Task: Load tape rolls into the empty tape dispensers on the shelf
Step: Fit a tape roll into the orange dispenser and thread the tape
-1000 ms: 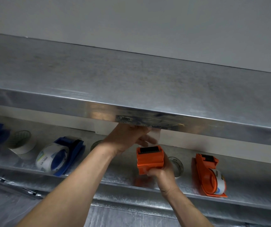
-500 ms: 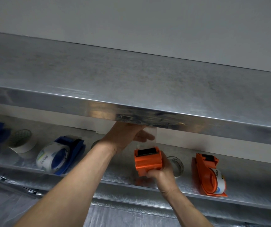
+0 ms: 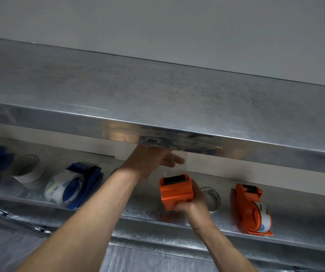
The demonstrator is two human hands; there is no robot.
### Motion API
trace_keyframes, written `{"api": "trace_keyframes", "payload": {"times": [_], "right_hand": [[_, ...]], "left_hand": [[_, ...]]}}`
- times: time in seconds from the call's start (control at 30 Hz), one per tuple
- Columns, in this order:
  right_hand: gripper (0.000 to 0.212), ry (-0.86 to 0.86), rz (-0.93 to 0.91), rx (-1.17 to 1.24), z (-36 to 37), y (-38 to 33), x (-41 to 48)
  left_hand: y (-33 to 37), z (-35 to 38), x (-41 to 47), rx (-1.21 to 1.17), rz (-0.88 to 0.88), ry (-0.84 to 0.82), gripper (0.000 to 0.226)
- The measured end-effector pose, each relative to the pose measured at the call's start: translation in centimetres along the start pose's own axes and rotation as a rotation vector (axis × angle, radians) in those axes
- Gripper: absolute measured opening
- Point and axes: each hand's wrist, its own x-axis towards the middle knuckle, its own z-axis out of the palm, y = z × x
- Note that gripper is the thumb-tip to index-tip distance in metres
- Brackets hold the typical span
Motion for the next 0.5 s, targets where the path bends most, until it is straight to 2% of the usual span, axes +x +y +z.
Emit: {"api": "trace_keyframes", "payload": {"times": [0.1, 0.5], "right_hand": [[0.061, -0.007, -0.001, -0.010, 0.11, 0.05, -0.08], [0.062, -0.004, 0.016, -0.006, 0.00, -0.06, -0.20]], "left_hand": [[-0.09, -0.08, 0.06, 0.006, -0.005, 0.008, 0.052], [0.23, -0.21, 0.03, -0.009, 0.003, 0.067, 0.028]]}}
